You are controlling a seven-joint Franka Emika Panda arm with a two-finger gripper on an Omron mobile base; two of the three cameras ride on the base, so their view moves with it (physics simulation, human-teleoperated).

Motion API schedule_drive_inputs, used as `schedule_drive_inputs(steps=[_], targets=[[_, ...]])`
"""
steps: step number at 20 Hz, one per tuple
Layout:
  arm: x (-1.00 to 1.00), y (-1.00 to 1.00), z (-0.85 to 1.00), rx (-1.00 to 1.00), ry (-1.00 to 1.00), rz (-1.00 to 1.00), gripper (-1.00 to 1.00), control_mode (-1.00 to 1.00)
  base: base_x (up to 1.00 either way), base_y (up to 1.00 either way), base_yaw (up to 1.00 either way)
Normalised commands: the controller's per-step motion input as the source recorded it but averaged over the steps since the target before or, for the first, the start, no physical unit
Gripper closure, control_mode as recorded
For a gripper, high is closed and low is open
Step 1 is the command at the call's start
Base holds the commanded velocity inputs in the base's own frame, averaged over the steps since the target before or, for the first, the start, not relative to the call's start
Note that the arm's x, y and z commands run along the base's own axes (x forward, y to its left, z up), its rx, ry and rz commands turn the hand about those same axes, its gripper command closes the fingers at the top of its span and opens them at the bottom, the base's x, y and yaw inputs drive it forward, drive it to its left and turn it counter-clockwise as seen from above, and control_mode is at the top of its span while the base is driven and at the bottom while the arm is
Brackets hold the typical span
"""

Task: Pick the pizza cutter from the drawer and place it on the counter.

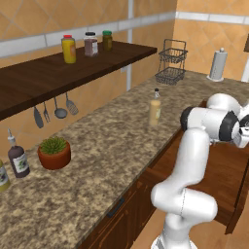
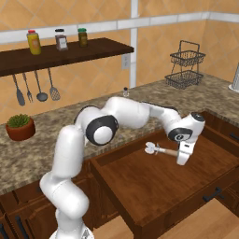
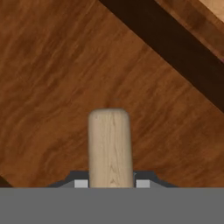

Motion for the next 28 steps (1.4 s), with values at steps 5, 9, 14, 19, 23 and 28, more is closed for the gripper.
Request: schedule_drive_inputs(steps=[5,9,14,19,23,28], targets=[[-0.69,1.00,1.00,-0.14,-0.09,0.00,1.00,-1.00,0.00,0.00,0.00],[-0.44,1.00,1.00,-0.17,-0.09,0.00,1.00,-1.00,0.00,0.00,0.00],[-0.04,1.00,0.92,-0.07,-0.04,-0.06,1.00,-1.00,0.00,0.00,0.00],[0.05,1.00,0.24,-0.02,0.00,-0.12,1.00,-1.00,0.00,0.00,0.00],[0.11,1.00,0.21,0.01,0.00,-0.09,1.00,-1.00,0.00,0.00,0.00],[0.67,0.96,0.15,0.10,0.17,-0.04,1.00,-1.00,0.00,0.00,0.00]])
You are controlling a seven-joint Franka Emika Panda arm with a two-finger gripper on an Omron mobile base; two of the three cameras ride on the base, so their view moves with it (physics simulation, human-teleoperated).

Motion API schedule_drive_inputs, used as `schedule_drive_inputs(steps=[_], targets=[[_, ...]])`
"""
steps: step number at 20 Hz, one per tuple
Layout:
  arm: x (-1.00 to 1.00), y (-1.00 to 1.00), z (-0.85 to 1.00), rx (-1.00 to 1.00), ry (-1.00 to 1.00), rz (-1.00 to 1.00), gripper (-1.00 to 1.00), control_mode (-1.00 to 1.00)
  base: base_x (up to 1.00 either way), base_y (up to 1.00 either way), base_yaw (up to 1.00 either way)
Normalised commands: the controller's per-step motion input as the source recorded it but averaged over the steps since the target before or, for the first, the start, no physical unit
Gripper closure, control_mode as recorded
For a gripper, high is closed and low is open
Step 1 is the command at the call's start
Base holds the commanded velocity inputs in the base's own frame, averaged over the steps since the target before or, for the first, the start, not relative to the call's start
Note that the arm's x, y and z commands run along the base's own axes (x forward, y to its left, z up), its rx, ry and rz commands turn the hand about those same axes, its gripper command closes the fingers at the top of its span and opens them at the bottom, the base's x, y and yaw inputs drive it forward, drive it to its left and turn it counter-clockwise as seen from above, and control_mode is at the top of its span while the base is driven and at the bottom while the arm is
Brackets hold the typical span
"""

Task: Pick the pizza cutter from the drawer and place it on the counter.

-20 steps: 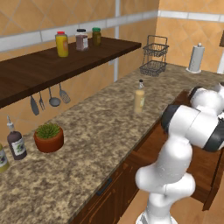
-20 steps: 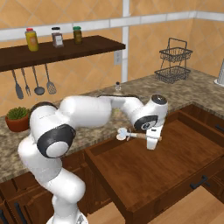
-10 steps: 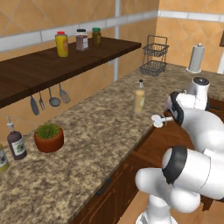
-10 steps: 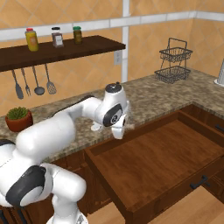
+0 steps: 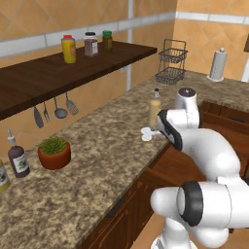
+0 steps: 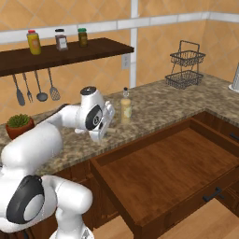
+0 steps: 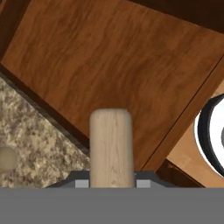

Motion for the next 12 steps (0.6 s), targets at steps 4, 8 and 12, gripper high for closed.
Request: schedule_drive_inputs(steps=[4,8,12], targets=[[0.54,0.51,-0.01,0.01,0.27,0.00,1.00,-1.00,0.00,0.00,0.00],[0.05,0.21,-0.43,0.08,0.05,0.00,1.00,-1.00,0.00,0.00,0.00],[0.36,0.35,-0.42,0.03,0.00,0.00,1.00,-1.00,0.00,0.00,0.00]])
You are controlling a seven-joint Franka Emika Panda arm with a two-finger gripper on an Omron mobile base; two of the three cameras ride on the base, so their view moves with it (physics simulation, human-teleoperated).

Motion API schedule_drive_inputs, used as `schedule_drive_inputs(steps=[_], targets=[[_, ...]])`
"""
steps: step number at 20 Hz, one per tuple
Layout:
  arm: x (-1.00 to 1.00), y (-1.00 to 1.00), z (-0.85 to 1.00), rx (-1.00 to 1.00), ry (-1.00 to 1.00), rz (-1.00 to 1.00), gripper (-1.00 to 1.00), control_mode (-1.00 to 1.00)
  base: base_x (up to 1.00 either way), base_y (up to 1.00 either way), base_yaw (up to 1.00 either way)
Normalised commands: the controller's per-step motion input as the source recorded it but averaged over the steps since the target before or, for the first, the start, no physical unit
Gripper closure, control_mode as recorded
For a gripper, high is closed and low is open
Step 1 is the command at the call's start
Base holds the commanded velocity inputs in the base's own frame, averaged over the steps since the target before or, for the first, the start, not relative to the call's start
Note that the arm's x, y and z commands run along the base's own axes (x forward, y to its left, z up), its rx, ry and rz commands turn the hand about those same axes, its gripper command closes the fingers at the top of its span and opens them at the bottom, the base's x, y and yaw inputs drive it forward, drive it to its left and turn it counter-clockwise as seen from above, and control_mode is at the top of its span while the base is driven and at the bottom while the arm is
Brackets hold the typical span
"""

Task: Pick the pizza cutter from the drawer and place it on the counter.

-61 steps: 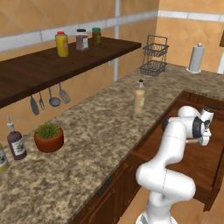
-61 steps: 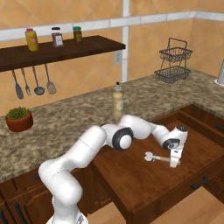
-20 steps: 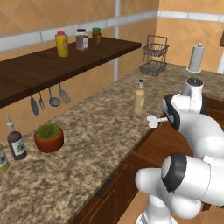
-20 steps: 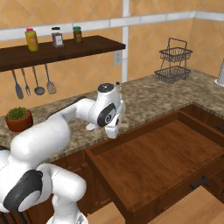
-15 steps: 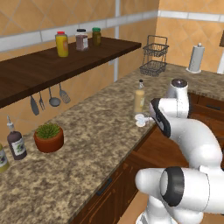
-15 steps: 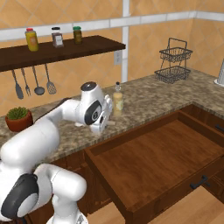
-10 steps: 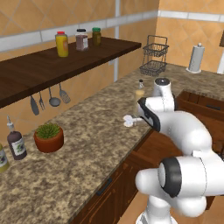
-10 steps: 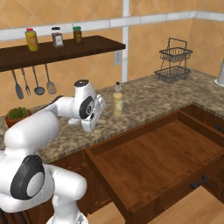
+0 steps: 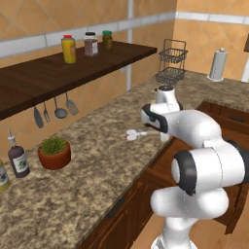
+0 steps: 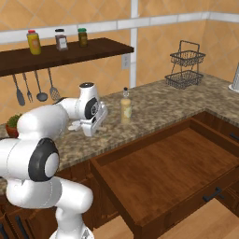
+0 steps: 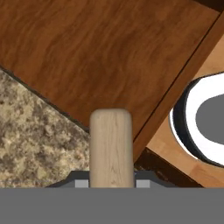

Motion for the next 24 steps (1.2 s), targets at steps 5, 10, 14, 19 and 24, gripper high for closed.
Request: schedule_drive_inputs(steps=[5,10,14,19,24], targets=[[0.49,0.44,-0.70,-0.03,0.00,0.00,1.00,-1.00,0.00,0.00,0.00],[0.54,0.00,-0.49,-0.03,-0.04,-0.02,1.00,-1.00,0.00,0.00,0.00],[0.68,0.00,-0.48,0.00,-0.07,-0.01,1.00,-1.00,0.00,0.00,0.00],[0.51,0.00,-0.21,0.00,-0.04,-0.01,-1.00,-1.00,0.00,0.00,0.00],[0.00,0.00,0.15,0.00,-0.04,0.00,-1.00,-1.00,0.00,0.00,0.00]])
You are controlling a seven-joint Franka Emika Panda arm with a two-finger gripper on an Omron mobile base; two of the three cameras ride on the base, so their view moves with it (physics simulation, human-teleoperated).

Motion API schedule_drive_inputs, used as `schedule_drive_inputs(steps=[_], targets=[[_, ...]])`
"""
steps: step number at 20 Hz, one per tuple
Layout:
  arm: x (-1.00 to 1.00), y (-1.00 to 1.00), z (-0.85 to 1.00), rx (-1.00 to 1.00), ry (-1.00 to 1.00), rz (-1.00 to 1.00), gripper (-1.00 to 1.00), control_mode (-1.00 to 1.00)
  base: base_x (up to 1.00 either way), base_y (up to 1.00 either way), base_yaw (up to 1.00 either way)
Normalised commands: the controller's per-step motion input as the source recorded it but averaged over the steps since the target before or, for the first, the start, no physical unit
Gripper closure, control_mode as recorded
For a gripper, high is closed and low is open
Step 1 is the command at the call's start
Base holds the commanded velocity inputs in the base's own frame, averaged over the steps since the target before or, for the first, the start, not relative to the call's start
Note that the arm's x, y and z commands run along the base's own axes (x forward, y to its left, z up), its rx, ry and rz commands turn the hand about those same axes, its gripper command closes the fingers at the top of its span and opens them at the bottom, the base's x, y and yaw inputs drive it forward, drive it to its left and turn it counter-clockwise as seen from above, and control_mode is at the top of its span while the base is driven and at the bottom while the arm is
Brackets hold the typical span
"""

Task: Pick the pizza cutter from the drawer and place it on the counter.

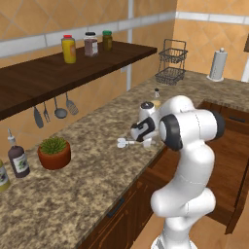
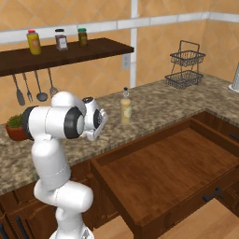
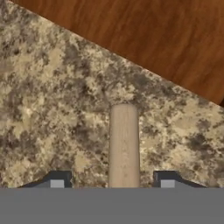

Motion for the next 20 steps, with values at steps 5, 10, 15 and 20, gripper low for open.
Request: schedule_drive_inputs(steps=[5,10,15,20], targets=[[-0.69,-0.02,0.83,0.00,-0.25,0.00,-1.00,-1.00,0.00,0.00,0.00],[-1.00,-0.25,1.00,0.03,-0.36,-0.01,-1.00,-1.00,0.00,0.00,0.00],[-1.00,-0.27,1.00,0.08,-0.39,-0.01,-1.00,-1.00,0.00,0.00,0.00],[-1.00,-0.37,1.00,0.19,-0.38,-0.08,-1.00,-1.00,0.00,0.00,0.00]])
